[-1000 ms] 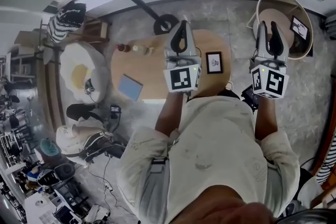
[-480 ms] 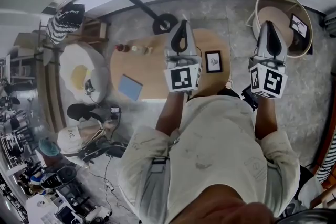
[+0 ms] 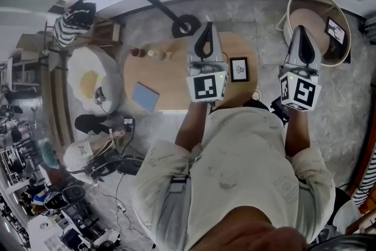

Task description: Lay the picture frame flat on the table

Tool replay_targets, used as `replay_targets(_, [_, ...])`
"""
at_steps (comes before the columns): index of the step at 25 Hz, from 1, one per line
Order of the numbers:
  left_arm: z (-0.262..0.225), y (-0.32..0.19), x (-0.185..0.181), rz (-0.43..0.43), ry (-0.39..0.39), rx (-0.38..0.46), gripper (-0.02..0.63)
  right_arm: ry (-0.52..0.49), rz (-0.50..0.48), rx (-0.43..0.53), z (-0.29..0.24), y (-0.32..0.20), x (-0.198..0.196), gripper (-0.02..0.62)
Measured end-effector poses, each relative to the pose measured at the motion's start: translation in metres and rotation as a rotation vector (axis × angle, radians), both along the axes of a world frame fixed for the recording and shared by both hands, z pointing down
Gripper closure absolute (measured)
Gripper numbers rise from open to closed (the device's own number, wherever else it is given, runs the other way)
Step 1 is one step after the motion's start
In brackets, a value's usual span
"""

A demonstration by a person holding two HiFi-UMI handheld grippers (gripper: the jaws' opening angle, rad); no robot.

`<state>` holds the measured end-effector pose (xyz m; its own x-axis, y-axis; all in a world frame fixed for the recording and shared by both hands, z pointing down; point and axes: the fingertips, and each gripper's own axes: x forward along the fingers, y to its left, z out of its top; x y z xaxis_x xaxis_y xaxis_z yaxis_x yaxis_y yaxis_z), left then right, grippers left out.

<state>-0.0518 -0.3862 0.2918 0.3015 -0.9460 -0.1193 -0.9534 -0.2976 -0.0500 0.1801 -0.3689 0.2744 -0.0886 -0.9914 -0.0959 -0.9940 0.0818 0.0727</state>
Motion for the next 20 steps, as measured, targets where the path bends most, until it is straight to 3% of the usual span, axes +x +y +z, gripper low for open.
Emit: replay_targets(20, [0.000,0.014,0.003,0.008,-0.006,0.003,0.601,0.011,-0.031,0.001,0.003,0.012,-0.005,0.594])
